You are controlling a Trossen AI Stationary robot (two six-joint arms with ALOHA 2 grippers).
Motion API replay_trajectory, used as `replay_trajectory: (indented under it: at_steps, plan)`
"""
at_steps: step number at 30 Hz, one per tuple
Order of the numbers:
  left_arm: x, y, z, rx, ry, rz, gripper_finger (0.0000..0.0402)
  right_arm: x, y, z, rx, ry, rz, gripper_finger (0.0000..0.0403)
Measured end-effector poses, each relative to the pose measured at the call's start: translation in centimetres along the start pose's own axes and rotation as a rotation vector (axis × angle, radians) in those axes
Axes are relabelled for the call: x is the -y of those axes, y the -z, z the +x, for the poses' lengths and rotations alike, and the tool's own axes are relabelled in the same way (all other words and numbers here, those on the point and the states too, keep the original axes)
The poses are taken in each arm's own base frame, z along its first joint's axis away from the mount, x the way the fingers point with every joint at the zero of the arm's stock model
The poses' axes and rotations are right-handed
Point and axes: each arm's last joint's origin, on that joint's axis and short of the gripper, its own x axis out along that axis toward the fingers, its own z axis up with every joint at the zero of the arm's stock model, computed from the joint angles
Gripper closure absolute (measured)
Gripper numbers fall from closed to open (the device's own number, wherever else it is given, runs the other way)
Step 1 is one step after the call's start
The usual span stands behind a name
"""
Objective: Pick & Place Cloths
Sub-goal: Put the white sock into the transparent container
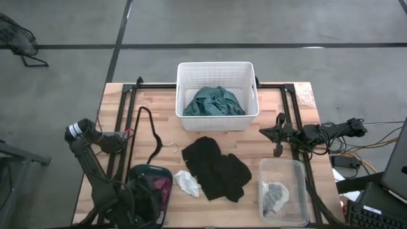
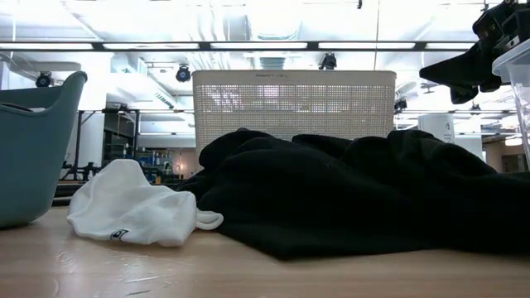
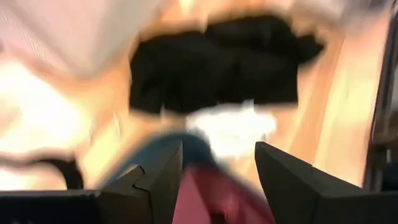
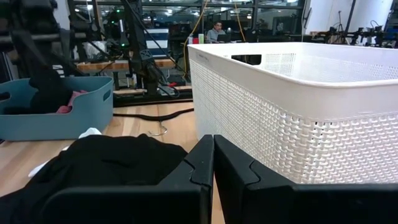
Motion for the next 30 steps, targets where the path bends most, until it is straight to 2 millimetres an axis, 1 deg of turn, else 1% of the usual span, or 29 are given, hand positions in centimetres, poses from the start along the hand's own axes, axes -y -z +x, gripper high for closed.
replay_trajectory:
  at_steps: [3, 5, 8, 13, 16, 20, 25, 27, 30]
  plan:
    - [0.0, -1.0, -0.1, 0.180, 0.007, -0.021, 0.0195, 0.0, 0.0, 0.0, 0.000, 0.000, -0.001, 0.0394]
    - [0.1, -1.8, 0.1, 0.250, 0.003, -0.032, 0.0195, 0.0, 0.0, 0.0, 0.000, 0.000, 0.000, 0.0394]
    - [0.6, -3.0, 1.3, 0.228, 0.011, 0.011, 0.0195, 0.0, 0.0, 0.0, 0.000, 0.000, -0.001, 0.0394]
    - [2.0, -4.9, 4.4, 0.163, 0.073, 0.120, 0.0195, 0.0, 0.0, 0.0, 0.000, 0.000, 0.000, 0.0394]
    - [2.2, -5.4, 6.3, 0.147, 0.058, 0.149, 0.0195, 0.0, 0.0, 0.0, 0.000, 0.000, -0.001, 0.0394]
    - [1.9, -5.1, 8.8, 0.087, 0.015, 0.166, 0.0195, 0.0, 0.0, 0.0, 0.000, 0.000, -0.001, 0.0394]
    - [1.4, -3.8, 12.6, -0.025, -0.002, 0.167, 0.0195, 0.0, 0.0, 0.0, 0.000, 0.000, -0.001, 0.0394]
    - [1.3, -3.1, 13.6, -0.047, -0.010, 0.164, 0.0195, 0.0, 0.0, 0.0, 0.000, 0.000, 0.001, 0.0394]
    - [1.3, -1.7, 14.5, -0.138, 0.031, 0.188, 0.0195, 0.0, 0.0, 0.0, 0.000, 0.000, 0.000, 0.0394]
